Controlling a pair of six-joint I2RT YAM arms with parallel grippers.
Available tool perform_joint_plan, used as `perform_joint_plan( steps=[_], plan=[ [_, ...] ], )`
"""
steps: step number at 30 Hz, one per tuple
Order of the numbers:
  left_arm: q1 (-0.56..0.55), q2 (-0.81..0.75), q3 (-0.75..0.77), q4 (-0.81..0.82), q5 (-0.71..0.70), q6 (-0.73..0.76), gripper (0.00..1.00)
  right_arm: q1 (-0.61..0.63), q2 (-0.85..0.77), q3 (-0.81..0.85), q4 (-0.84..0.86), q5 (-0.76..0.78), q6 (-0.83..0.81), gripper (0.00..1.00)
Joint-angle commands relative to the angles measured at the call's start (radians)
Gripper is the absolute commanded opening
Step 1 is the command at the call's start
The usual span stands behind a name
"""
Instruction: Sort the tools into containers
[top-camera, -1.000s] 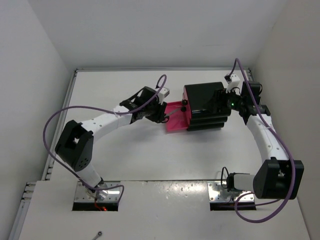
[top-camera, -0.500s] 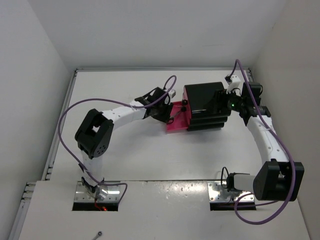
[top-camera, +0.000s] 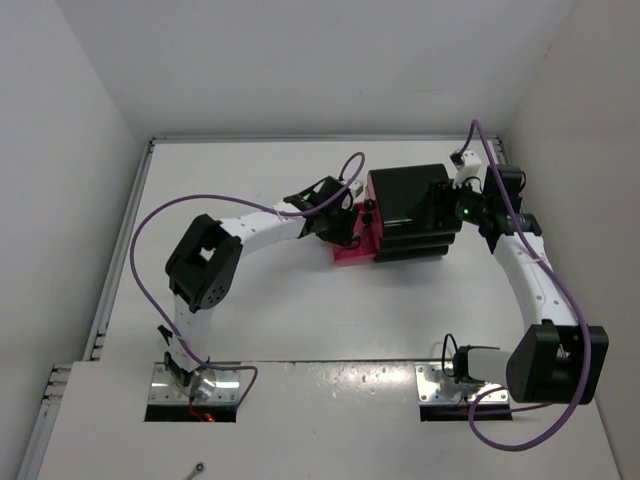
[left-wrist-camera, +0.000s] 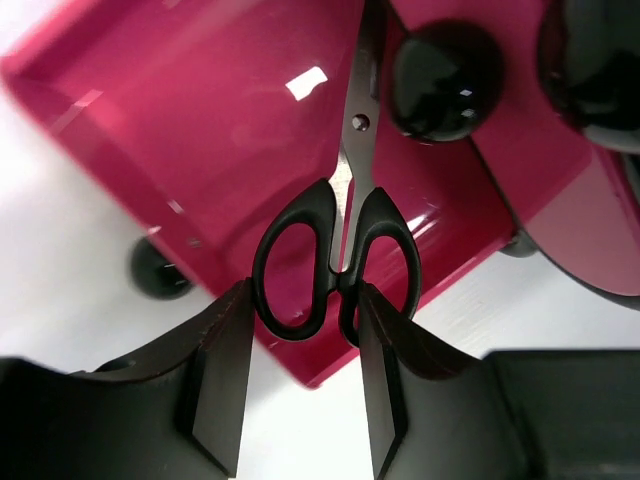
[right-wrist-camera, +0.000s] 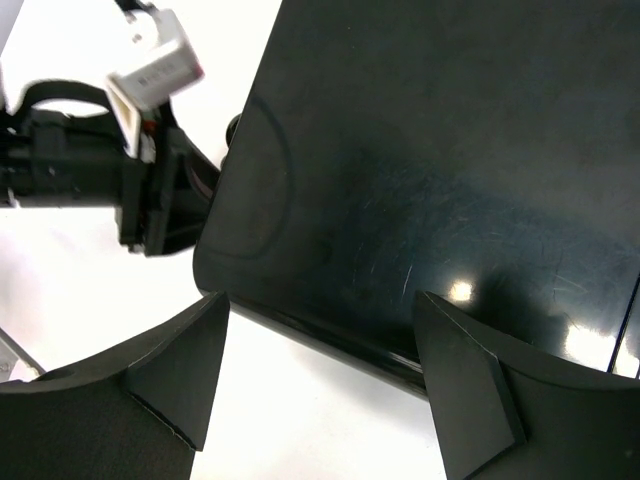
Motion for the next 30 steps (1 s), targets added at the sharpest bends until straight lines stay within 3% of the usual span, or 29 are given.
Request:
perform_joint_plan(
  steps=[1,3,4,6,7,10,16,20,23,25,30],
  plan=[
    [-0.019,0.021,0.047,0.036,0.051,-0.029,0.00,-0.004,0.003,-0.038,-0.062,0.020,0.017,0.75],
    [-0.019,0.032,0.057,0.036,0.060,-0.029,0.04,-0.004,0.003,-0.038,-0.062,0.020,0.017,0.75],
    [-0.019,0.032,0.057,0.036,0.060,-0.029,0.13,-0.004,0.003,-0.038,-0.062,0.020,0.017,0.75],
    [-0.019,0.032,0.057,0.036,0.060,-0.019,0.21,-0.004,0.003,-0.038,-0.062,0.020,0.017,0.75],
    [-0.019,0.032,0.057,0.027,0.048,-0.019,0.39,-0.004,0.003,-0.038,-0.062,0.020,0.017,0.75],
    [-0.019,0.006,0.067,0.027,-0.003,0.007,0.56,-0.004,0.003,-0.038,-0.062,0.020,0.017,0.75],
    [-0.007,-0.080,0.056,0.016,-0.050,0.084,0.65,-0.004,0.003,-0.038,-0.062,0.020,0.017,0.75],
    [0.028,-0.199,-0.005,0.034,0.031,0.136,0.65,-0.004,-0.006,-0.038,-0.062,0.020,0.017,0.75],
    [0.082,-0.297,-0.105,0.086,0.205,0.208,0.66,-0.004,-0.006,-0.038,-0.062,0.011,0.017,0.75],
    [0.123,-0.338,-0.133,0.087,0.396,0.272,0.66,-0.004,0.003,-0.038,-0.062,0.011,0.017,0.75],
    [0.229,-0.318,-0.130,-0.161,0.725,0.531,0.68,-0.004,0.013,-0.019,-0.062,0.000,0.017,0.75]
  ],
)
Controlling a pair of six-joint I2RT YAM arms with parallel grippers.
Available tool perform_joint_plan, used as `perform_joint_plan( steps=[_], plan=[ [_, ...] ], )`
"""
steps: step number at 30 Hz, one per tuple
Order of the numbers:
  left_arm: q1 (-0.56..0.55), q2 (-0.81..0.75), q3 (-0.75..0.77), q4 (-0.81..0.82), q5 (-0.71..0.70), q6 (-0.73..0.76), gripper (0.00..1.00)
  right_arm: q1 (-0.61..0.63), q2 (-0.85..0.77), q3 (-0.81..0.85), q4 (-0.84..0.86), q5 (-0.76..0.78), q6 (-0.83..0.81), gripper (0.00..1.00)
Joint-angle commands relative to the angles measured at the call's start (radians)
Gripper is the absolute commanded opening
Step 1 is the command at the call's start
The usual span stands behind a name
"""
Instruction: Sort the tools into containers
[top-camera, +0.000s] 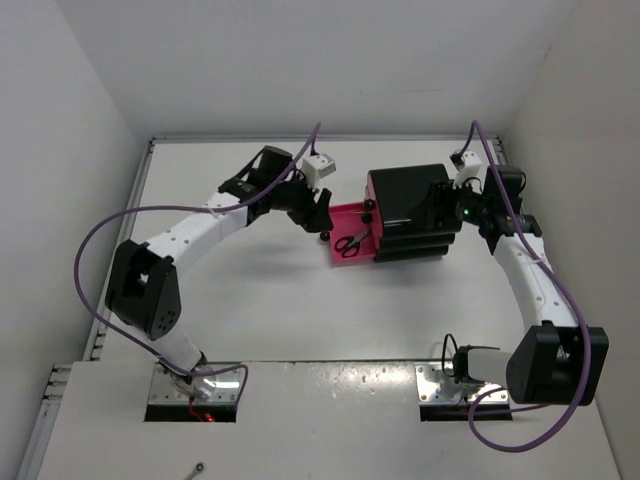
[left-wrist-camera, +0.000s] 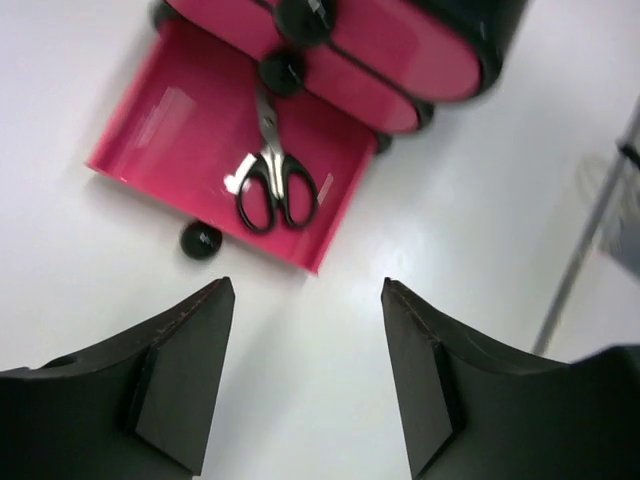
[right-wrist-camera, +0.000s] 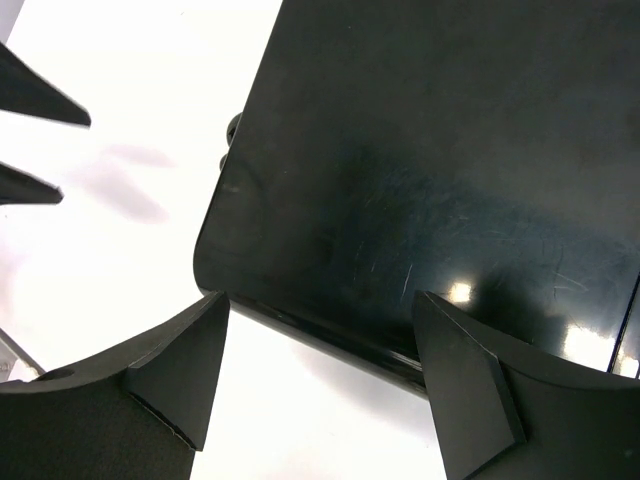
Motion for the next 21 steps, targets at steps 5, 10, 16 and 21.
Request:
perform_joint_plan(
  steps=[5,10,16,21],
  plan=[
    [0.137,-0.011,-0.123,-0.204,0.237,0.389,0.65,-0.004,0.039,-0.012,-0.079,0.002,0.016,0.75],
    [0.137,-0.028,-0.249,-0.160,0.136,0.624,0.65,-0.004,0.049,-0.003,-0.079,0.002,0.007,0.75],
    [0.137,0.092,-0.237,-0.160,0.136,0.742,0.61,-0.004,0.058,-0.003,-0.088,0.002,0.007,0.75],
    [0.128,0.181,-0.184,-0.072,0.134,0.713,0.60,-0.004,0.067,0.006,-0.097,0.002,-0.002,0.75]
  ],
)
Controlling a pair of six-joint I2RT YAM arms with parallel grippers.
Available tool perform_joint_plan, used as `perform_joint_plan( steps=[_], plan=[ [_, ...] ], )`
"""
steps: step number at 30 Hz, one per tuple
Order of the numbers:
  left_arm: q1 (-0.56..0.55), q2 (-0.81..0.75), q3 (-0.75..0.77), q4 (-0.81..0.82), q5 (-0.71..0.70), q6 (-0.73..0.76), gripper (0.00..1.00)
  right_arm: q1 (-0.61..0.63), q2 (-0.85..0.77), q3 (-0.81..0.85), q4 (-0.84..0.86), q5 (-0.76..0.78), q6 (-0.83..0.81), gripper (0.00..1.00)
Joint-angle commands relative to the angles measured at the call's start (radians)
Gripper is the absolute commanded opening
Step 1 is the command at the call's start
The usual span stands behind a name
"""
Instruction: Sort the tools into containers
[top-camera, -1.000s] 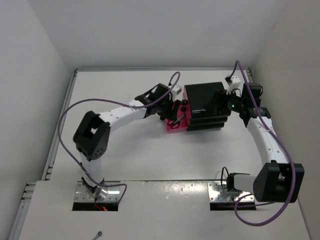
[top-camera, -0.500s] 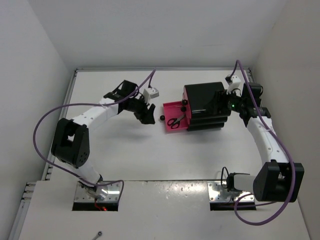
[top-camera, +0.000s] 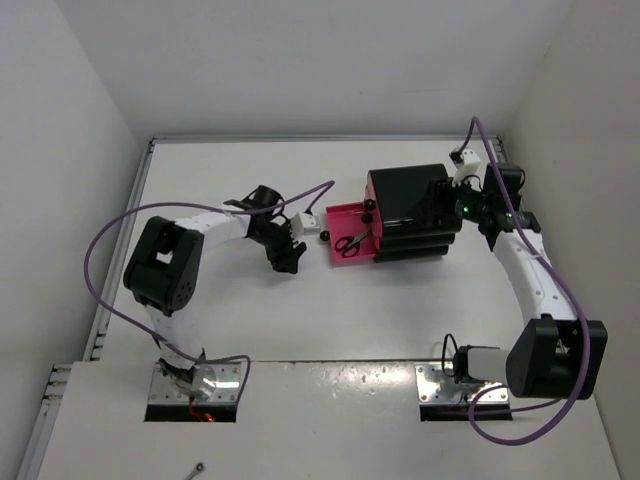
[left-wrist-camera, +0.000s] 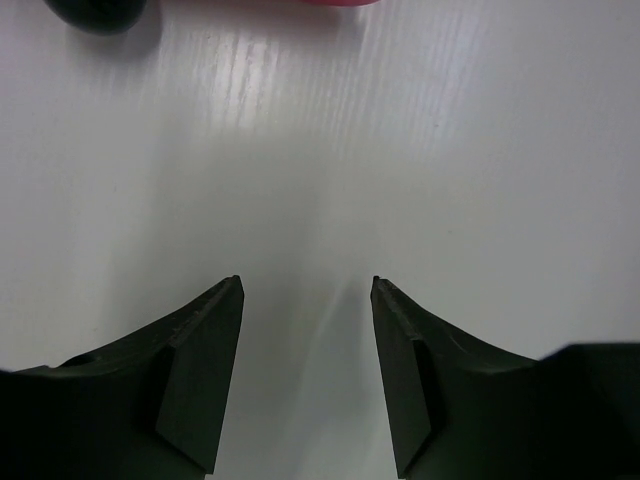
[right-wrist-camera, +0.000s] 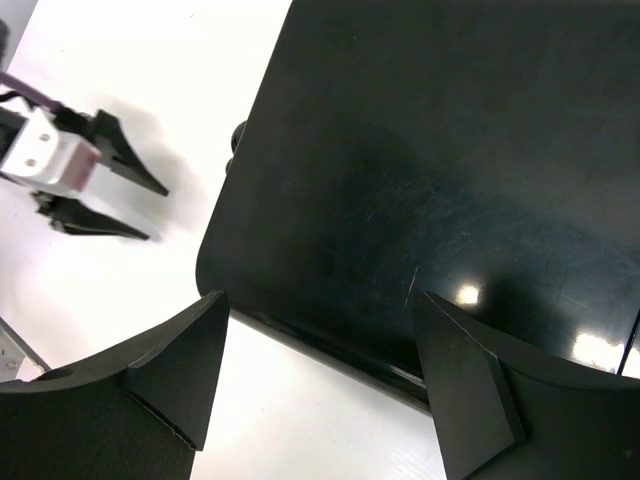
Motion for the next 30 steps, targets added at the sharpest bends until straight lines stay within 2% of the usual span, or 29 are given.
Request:
perform_joint_plan(
  steps=[1,3,13,18,30],
  plan=[
    [-0.009,0.032,0.043,0.114,-0.005,0.014,0.60,-0.004,0.036,-0.010,-0.105,0.024,-0.001,0.75],
    [-0.020,0.054,0.055,0.160,-0.024,0.005,0.60,-0.004,0.036,-0.010,-0.105,0.024,-0.001,0.75],
    [-0.029,0.169,0.210,0.170,-0.051,0.005,0.60,-0.004,0.055,-0.010,-0.105,0.024,-0.001,0.75],
    [-0.038,0.242,0.336,0.096,-0.004,-0.004,0.58,-0.004,0.055,-0.010,-0.105,0.024,-0.001,0.75],
    [-0.067,0.319,0.437,0.052,0.103,-0.017,0.57,-0.004,0.055,-0.010,-0.105,0.033,-0.001,0.75]
  ],
)
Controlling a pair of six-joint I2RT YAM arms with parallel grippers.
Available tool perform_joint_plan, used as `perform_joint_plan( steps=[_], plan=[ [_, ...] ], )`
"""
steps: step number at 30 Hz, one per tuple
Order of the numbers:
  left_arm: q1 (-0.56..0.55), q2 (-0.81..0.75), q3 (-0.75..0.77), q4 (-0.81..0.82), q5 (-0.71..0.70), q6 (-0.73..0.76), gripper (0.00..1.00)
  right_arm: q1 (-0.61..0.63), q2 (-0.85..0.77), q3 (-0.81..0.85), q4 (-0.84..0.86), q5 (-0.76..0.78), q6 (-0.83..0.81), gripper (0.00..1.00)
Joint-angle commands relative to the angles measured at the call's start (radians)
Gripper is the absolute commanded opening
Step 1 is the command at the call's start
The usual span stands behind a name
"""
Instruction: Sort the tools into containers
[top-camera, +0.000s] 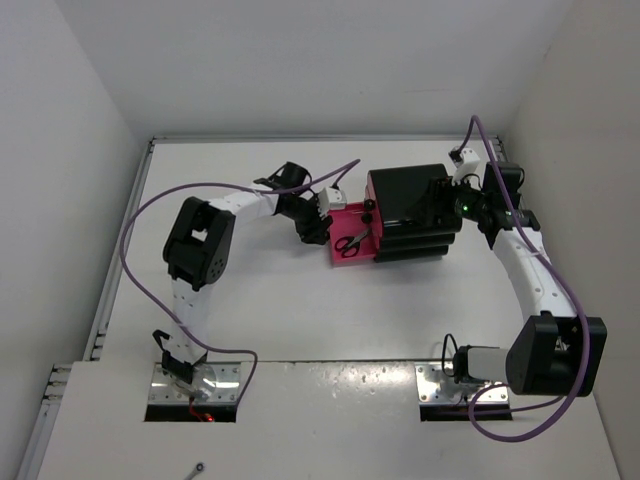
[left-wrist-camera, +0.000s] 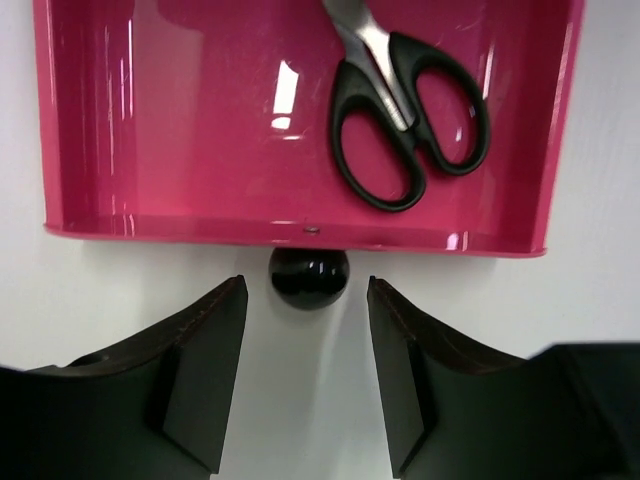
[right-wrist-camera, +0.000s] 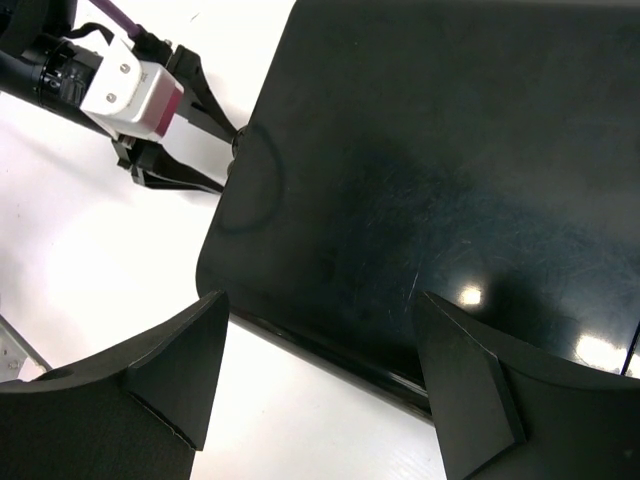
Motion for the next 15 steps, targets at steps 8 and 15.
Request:
perform_joint_plan(
  steps=[8,15],
  plan=[
    [-0.005,0.053,0.065,0.041,0.201,-0.149,0.57,-0.004,0.040,-0.019,-0.107,0.040,-0.010,0.75],
    [-0.005,0.062,0.065,0.084,0.252,-0.212,0.56,-0.004,0.040,-0.010,-0.107,0.040,-0.010,0.75]
  ],
)
